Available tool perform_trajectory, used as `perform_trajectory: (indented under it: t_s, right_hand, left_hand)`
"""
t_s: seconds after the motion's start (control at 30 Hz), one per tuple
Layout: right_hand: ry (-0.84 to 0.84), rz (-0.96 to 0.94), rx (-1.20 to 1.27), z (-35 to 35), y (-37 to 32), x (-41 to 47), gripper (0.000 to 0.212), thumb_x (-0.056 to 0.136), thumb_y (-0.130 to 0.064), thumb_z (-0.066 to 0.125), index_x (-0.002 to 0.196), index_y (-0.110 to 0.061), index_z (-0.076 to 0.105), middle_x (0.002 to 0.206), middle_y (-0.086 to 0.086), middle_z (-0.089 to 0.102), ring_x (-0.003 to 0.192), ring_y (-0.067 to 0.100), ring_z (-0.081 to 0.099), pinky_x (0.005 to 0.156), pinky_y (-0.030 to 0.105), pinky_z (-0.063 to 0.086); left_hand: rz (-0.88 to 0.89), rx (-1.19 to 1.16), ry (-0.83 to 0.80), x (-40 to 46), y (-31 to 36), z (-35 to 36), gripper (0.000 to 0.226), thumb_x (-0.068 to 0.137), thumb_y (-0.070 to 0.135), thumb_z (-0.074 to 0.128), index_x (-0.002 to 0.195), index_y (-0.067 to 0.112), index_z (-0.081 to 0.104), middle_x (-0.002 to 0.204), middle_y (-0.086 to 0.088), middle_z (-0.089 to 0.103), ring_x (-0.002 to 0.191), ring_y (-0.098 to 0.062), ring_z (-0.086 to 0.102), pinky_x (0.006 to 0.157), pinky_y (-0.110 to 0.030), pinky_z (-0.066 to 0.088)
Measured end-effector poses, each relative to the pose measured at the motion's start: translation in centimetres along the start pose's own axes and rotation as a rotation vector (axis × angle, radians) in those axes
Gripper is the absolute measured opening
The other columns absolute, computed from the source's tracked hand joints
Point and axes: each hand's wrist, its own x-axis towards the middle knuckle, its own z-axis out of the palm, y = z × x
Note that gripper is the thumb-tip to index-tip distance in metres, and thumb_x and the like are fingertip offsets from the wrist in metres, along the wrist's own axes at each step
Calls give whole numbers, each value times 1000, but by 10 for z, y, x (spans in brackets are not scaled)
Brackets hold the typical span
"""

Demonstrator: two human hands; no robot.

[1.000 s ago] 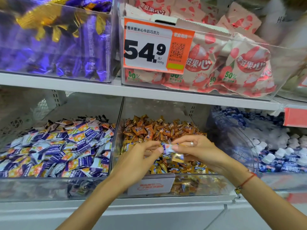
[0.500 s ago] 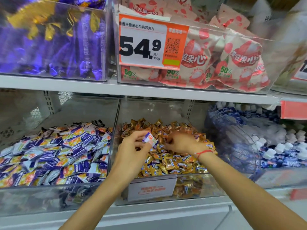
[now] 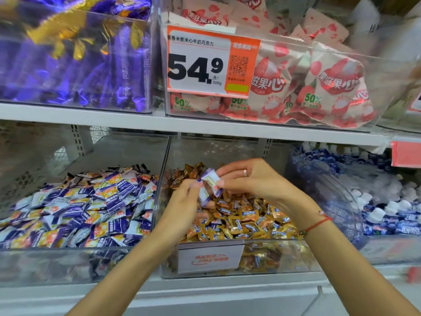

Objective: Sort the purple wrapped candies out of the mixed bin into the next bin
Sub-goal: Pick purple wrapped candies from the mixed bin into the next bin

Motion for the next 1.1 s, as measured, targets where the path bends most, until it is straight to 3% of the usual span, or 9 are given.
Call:
perform_trajectory:
  t_s: [0.13, 0.27, 0.33, 0.47, 0.63, 0.77, 0.87, 0.97, 1.1]
  right_hand:
    - [-66, -68, 6, 20, 3, -5, 18, 81, -4, 73, 99, -7, 74, 81, 3, 75, 73, 6, 70, 67, 12, 51]
    - [-103, -72, -1, -1, 14, 3, 16, 87, -7, 67, 95, -19, 74, 86, -2, 75, 81, 9, 70, 77, 24, 57]
    - [-100, -84, -190, -3, 30, 10, 15, 87, -9, 69, 95, -21, 73, 92, -7, 74, 87, 7, 68, 84, 25, 55]
    - [-430, -125, -807, 11, 71, 20, 29, 93, -26, 62, 121, -28, 66, 128, -10, 61, 119, 7, 54, 101, 31, 43]
    - [-203, -119, -1267, -27, 69, 20, 43, 97, -25, 50, 136, -41, 50, 136, -7, 56, 122, 18, 53, 88, 31, 43]
    - [-113, -42, -1435, -45, 68, 21, 39, 93, -19, 50, 124, -40, 60, 129, -8, 60, 117, 16, 55, 89, 30, 45]
    - [-32, -131, -1368, -44, 56, 24, 25, 94, -23, 55, 111, -34, 68, 119, -9, 64, 107, 11, 57, 86, 26, 43]
    - [-354, -165, -965, -9, 52, 31, 25, 90, -19, 66, 115, -21, 70, 109, -7, 70, 92, 2, 61, 83, 16, 45]
    - [-559, -67, -1096, 16, 74, 42, 52, 84, -36, 71, 131, -21, 54, 109, -5, 62, 91, 11, 57, 83, 32, 49]
  left_hand:
    - [-29, 10, -18, -3, 5, -1, 42, 98, 51, 35, 122, 21, 52, 94, 6, 67, 78, -14, 67, 66, -29, 54]
    - [168, 60, -3, -10, -3, -3, 14, 100, 33, 43, 108, 27, 53, 99, 3, 67, 79, -8, 63, 62, -26, 51]
    - [203, 84, -6, -10, -4, -3, 10, 99, 28, 47, 105, 30, 53, 101, 5, 67, 87, -8, 66, 72, -36, 55]
    - [214, 112, -31, -9, -4, -5, 12, 98, 23, 51, 107, 30, 55, 103, -2, 68, 95, -16, 64, 87, -44, 54]
    - [194, 50, 27, -7, -4, -7, 20, 98, 18, 51, 105, 35, 56, 110, 9, 65, 103, -16, 62, 91, -40, 54]
    - [173, 75, 24, -4, -6, -6, 22, 98, 17, 51, 107, 37, 56, 99, 14, 68, 93, -23, 63, 90, -42, 54]
    - [158, 119, 17, -3, -8, -6, 22, 97, 19, 53, 107, 37, 58, 106, 12, 66, 98, -22, 63, 91, -48, 53]
    - [193, 137, 39, -4, -8, -5, 21, 97, 17, 54, 107, 35, 59, 102, 6, 67, 93, -25, 62, 87, -49, 53]
    - [329, 246, -42, -16, -3, -5, 21, 98, 19, 52, 115, 32, 56, 102, 17, 63, 92, -2, 59, 83, -27, 51]
